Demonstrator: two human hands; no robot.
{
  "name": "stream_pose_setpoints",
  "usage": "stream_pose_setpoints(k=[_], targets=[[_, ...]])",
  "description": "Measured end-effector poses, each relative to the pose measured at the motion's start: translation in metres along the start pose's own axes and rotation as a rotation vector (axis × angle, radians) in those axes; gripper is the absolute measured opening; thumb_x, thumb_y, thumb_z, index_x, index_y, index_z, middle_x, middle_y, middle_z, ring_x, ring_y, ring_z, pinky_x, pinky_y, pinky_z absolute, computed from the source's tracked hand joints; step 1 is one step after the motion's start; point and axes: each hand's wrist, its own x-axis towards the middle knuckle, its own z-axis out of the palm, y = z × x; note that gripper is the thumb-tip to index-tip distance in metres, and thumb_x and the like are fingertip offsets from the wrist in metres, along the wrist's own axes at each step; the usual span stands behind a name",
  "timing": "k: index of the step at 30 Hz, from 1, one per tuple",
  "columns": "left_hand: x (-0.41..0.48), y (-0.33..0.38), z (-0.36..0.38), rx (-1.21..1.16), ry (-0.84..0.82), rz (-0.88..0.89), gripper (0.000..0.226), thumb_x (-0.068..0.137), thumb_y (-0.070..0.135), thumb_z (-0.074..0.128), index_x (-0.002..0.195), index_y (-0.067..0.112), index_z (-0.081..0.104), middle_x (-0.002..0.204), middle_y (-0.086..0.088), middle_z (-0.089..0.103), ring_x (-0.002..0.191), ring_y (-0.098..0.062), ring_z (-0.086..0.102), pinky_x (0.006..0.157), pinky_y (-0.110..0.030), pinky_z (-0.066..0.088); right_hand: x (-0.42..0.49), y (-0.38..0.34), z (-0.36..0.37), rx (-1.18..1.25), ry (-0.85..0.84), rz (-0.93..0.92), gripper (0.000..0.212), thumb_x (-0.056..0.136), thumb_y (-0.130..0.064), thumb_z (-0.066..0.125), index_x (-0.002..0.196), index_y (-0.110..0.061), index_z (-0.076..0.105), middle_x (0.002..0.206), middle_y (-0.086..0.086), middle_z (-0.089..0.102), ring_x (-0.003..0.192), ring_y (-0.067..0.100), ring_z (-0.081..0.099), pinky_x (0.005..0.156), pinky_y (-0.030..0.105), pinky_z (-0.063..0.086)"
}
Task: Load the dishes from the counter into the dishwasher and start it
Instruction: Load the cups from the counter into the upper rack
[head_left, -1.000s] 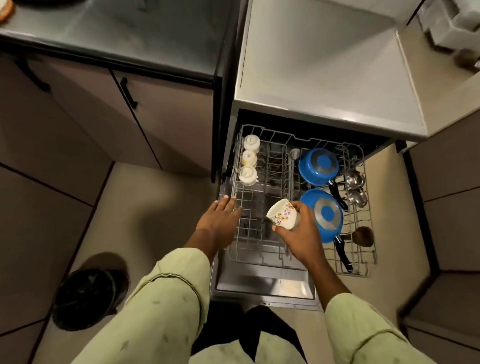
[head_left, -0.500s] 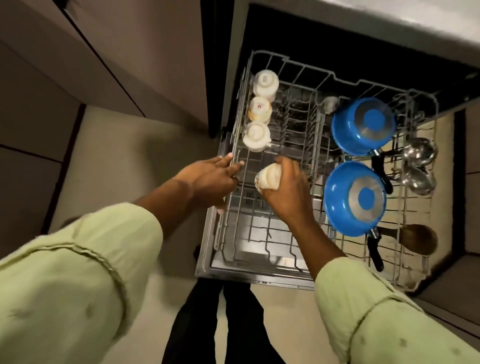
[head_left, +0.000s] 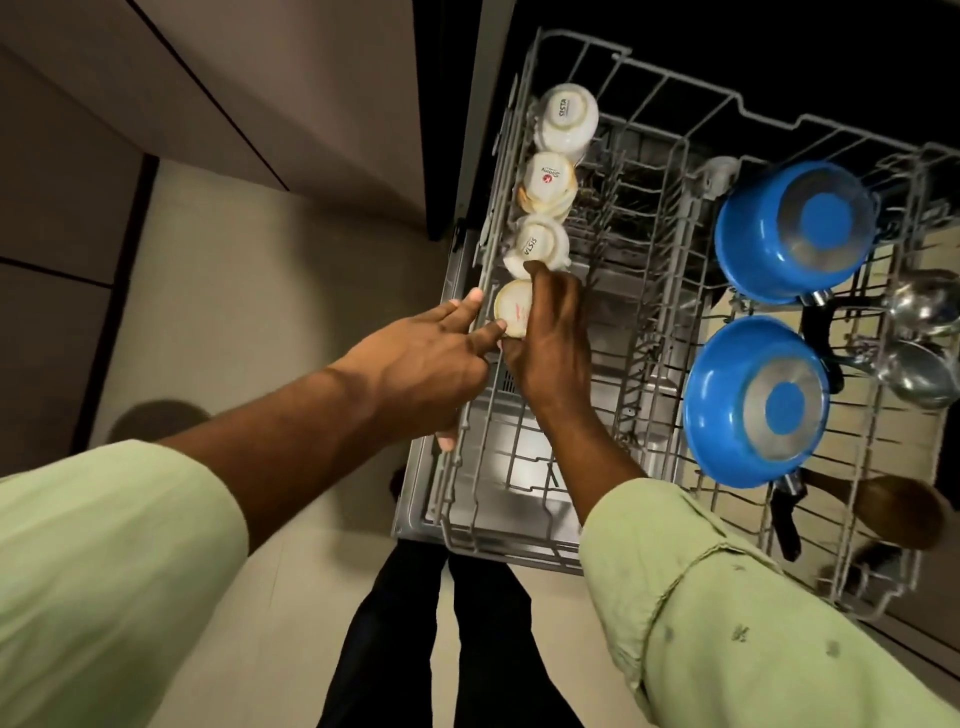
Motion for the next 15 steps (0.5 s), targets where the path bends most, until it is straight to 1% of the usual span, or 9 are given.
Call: stream_pose_setpoints(k=[3,5,8,10,12,15], targets=[[0.001,0.000,0.001,-0.019,-0.003,-0.001,0.075,0.090,0.050,0.062,0.150,0.012,0.039,0.165,-0.013,0.000,0.150,-0.039,-0.009,0.121,-0.042,-0.002,-0.005,0.000,0.003,0.065,0.047,0.034,0.084,0.072,-0.009,0.077,0.140,-0.021,0.030,0.139,0.018,0.038,0.124,0.035,0.045,0.089,0.046,0.053],[0.002,0.000,0.002,-0.023,-0.001,-0.002,0.072,0.090,0.050,0.062,0.149,0.013,0.041,0.165,-0.013,0.001,0.150,-0.039,-0.008,0.121,-0.042,-0.002,-0.006,0.000,0.004,0.098,0.056,0.059,0.084,0.074,-0.011,0.077,0.141,-0.023,0.028,0.141,0.018,0.036,0.127,0.035,0.044,0.091,0.046,0.052],[0.002,0.001,0.000,-0.023,-0.011,-0.009,0.074,0.089,0.049,0.063,0.149,0.012,0.040,0.165,-0.014,0.001,0.150,-0.040,-0.008,0.121,-0.043,-0.001,-0.007,-0.001,0.002,0.111,0.047,0.090,0.091,0.074,-0.010,0.079,0.143,-0.028,0.022,0.145,0.017,0.034,0.131,0.034,0.041,0.093,0.046,0.052],[0.001,0.002,-0.002,-0.022,-0.009,-0.016,0.074,0.089,0.048,0.064,0.149,0.011,0.040,0.165,-0.014,0.002,0.150,-0.040,-0.008,0.121,-0.042,-0.002,-0.011,-0.002,-0.001,0.103,0.048,0.112,0.093,0.076,-0.011,0.078,0.146,-0.028,0.020,0.146,0.016,0.032,0.132,0.035,0.039,0.092,0.046,0.053],[0.000,0.002,-0.003,-0.026,-0.014,-0.022,0.075,0.088,0.048,0.065,0.149,0.011,0.041,0.165,-0.014,0.002,0.150,-0.040,-0.008,0.121,-0.042,-0.002,-0.018,-0.002,-0.003,0.093,0.028,0.152,0.095,0.075,-0.008,0.077,0.149,-0.027,0.020,0.149,0.016,0.029,0.133,0.036,0.038,0.092,0.049,0.052],[-0.001,0.004,-0.004,-0.043,-0.013,-0.035,0.074,0.087,0.046,0.067,0.148,0.012,0.042,0.166,-0.012,0.001,0.150,-0.039,-0.009,0.121,-0.042,-0.002,-0.033,0.000,-0.009,0.091,-0.030,0.218,0.104,0.071,-0.005,0.078,0.152,-0.026,0.017,0.153,0.016,0.026,0.136,0.037,0.035,0.098,0.053,0.048]])
